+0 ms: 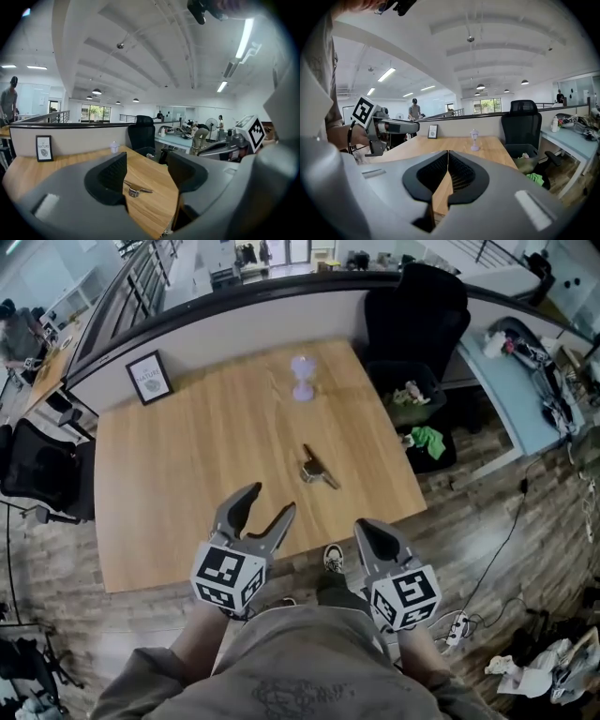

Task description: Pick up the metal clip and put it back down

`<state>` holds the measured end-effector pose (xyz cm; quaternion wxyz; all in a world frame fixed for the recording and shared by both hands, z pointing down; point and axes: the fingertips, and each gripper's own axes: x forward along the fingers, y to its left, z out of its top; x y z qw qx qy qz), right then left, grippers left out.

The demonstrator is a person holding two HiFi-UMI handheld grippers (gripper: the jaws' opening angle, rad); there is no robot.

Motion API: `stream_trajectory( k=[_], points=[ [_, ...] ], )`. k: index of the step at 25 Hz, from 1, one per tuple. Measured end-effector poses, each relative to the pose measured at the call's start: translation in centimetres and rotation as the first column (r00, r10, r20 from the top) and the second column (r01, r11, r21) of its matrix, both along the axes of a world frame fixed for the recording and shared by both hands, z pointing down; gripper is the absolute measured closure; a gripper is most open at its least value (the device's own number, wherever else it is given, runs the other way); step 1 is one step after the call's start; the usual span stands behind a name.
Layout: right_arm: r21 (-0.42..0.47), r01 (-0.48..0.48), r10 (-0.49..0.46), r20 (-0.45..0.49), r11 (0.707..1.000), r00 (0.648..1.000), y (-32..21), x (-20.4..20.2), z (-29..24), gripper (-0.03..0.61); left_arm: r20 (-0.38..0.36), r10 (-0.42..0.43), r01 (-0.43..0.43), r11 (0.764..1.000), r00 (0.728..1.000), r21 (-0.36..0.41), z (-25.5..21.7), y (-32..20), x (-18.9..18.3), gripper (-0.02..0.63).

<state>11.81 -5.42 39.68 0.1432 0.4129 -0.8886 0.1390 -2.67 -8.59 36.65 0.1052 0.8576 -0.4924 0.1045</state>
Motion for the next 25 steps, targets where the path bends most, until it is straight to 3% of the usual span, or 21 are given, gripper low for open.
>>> stream_trajectory(
  k=[6,11,20,25],
  points=[
    [-0.040,0.094,-0.095,-0.004,0.995,0.996,-6.4,2.1,1.4,0.566,-0.044,-0.109,0.106,0.992,0.993,-0.061,1.1,-4.7,1.3,0.345],
    [-0.074,0.172,-0.172,-0.001,0.982,0.985,-10.4,3.5,3.1,0.566,-0.098,-0.187,0.171,0.973,0.977,-0.155,3.4,-8.0,2.5,0.345],
    [-0.116,0.273,-0.274,0.008,0.955,0.962,-14.7,4.5,5.4,0.566,-0.197,-0.316,0.241,0.913,0.928,-0.328,7.8,-10.8,3.3,0.345],
    [-0.149,0.297,-0.298,0.021,0.943,0.954,-16.0,4.5,6.9,0.566,-0.276,-0.381,0.239,0.868,0.882,-0.436,10.7,-11.4,3.5,0.345]
  ],
)
